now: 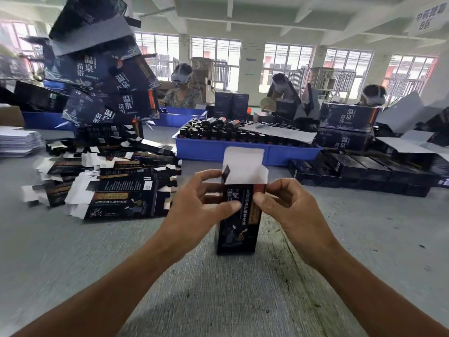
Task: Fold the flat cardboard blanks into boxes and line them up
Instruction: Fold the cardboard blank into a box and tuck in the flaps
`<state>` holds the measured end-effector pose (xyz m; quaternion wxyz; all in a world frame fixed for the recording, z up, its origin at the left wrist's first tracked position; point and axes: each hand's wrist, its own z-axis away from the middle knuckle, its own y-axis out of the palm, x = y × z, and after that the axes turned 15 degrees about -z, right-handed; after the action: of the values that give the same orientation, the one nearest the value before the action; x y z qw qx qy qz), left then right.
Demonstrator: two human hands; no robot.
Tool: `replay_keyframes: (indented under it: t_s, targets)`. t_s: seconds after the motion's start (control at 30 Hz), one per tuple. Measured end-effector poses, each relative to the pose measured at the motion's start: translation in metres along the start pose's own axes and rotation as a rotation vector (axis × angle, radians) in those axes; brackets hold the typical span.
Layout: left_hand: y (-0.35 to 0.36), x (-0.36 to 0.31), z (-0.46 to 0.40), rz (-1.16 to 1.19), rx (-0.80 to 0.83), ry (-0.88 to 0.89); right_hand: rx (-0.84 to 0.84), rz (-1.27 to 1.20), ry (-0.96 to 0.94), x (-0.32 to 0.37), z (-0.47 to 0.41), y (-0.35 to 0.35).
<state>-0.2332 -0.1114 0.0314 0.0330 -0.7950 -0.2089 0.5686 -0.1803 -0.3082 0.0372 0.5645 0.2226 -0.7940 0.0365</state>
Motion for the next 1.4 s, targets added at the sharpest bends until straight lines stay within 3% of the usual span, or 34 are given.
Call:
replay_keyframes:
  t_s: [0.27,0.43,0.67,0.8,1.13,1.4]
  targets:
    - [0.005,0.0,0.007,-0.25,-0.123,0.134,0.045,0.006,-0.077,0.0,-0.001,0.001]
    - [0.005,-0.002,0.009,-0.292,-0.081,0.228,0.087,0.08,-0.127,0.003,0.001,-0.001]
    - [0.001,0.001,0.007,-0.174,-0.024,0.27,0.156,0.192,-0.14,0.006,0.002,-0.002]
    - [-0.001,0.0,0.006,-0.158,-0.074,0.275,0.153,0.206,-0.144,0.005,0.002,-0.001]
    - [-0.002,-0.009,0.006,-0.097,-0.096,0.266,0.075,0.032,-0.196,0.006,0.003,0.002]
    - [-0.001,-0.005,0.006,-0.119,-0.102,0.271,0.012,0.061,-0.243,0.009,0.005,0.007]
